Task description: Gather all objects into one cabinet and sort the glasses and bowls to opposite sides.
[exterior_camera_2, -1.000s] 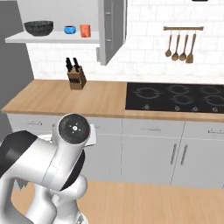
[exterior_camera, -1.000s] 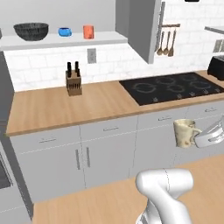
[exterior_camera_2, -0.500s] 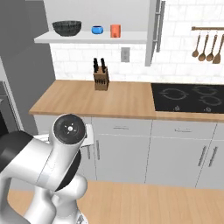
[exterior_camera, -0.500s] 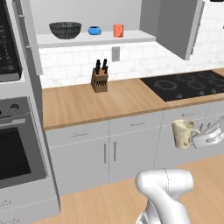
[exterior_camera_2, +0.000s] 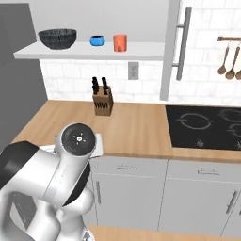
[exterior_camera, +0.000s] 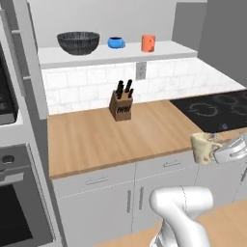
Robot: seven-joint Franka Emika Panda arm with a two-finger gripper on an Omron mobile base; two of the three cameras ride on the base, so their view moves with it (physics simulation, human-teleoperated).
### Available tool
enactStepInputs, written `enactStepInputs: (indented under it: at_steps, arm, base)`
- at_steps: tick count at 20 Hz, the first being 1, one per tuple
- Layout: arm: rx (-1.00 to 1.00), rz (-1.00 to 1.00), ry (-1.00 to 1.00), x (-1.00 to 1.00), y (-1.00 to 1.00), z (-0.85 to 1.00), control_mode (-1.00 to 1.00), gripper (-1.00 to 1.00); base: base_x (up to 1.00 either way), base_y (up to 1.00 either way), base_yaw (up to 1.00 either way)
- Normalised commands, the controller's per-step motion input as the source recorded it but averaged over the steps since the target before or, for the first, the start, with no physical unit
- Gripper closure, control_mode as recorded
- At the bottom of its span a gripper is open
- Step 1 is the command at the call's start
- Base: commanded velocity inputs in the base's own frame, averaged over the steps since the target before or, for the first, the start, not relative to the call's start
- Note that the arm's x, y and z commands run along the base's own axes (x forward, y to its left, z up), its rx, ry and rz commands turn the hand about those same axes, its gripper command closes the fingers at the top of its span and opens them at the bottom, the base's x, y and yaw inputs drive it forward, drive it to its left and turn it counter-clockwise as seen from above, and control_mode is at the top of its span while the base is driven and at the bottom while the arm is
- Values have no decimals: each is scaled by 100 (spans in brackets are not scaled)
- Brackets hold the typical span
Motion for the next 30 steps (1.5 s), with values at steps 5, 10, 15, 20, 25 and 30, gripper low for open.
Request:
enactStepInputs:
  at_steps: [5,10,15,20,25,30]
  arm:
    - [0,0,0,0,0,0,100,100]
    - [0,0,0,0,0,0,100,100]
    - [0,0,0,0,0,0,100,100]
    - [0,0,0,0,0,0,100,100]
    - [0,0,0,0,0,0,100,100]
    - [0,0,0,0,0,0,100,100]
  base:
    - [57,35,4]
    - [34,3,0]
    - [73,16,0]
    - [2,-1,0]
    - [2,11,0]
    - [5,-8,0]
